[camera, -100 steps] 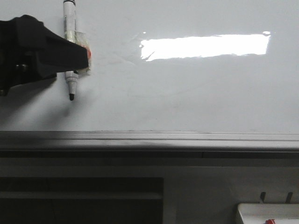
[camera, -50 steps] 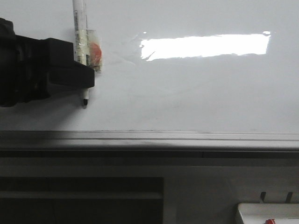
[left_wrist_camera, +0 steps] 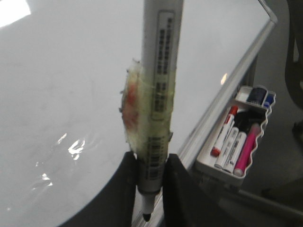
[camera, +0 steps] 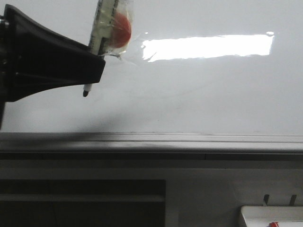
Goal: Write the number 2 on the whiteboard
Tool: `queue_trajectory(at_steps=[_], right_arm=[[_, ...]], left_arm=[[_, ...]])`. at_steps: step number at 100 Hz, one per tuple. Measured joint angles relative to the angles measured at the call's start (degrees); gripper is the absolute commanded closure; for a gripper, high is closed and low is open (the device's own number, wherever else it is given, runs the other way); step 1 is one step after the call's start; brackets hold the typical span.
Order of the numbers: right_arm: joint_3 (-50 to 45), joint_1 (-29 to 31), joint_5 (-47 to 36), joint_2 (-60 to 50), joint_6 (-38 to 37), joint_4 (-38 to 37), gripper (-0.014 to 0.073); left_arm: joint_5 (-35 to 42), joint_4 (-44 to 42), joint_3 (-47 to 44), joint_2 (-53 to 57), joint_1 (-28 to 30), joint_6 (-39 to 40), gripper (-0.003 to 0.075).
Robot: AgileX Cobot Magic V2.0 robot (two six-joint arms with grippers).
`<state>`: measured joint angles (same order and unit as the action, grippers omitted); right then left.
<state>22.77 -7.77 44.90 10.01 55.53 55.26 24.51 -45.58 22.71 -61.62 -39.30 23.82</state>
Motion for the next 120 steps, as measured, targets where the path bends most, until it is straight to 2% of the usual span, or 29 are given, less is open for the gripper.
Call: queue_trajectory(at_steps=[6, 24, 48, 68, 79, 98, 120], right_arm=[[0.1, -2.2, 0.0, 1.7, 0.7, 0.5, 0.0263], [1.2, -8.9, -2.4, 8.8, 2.4, 0.7, 0.026], [6.6, -21.3, -14.2, 21.9, 8.7, 1.1, 0.026], [11.4, -31.9, -20.5, 33.3, 13.5, 0.3, 0.026], [14.4, -34.8, -23.8, 38.9, 14.0, 0.0, 0.026], [18.9, -38.4, -24.8, 46.2, 14.2, 0.0, 0.026], [22.7, -40.5, -26.9, 52.4, 14.2, 0.0, 0.0269]], left_arm=[[-1.5, -4.4, -0.1, 1.2, 0.0, 0.0, 0.0741], [-2.5, -13.2, -0.2, 3.6, 0.0, -0.1, 0.0741], [-2.5, -14.5, -0.2, 3.7, 0.0, -0.1, 0.0741], [-2.5, -15.1, -0.2, 3.7, 0.0, -0.1, 0.0741], [-2.5, -16.0, -0.2, 3.7, 0.0, -0.1, 0.0741], [-2.9, -16.4, -0.2, 3.7, 0.0, -0.1, 0.0741], [-3.0, -16.5, -0.2, 3.7, 0.0, -0.1, 0.0741]])
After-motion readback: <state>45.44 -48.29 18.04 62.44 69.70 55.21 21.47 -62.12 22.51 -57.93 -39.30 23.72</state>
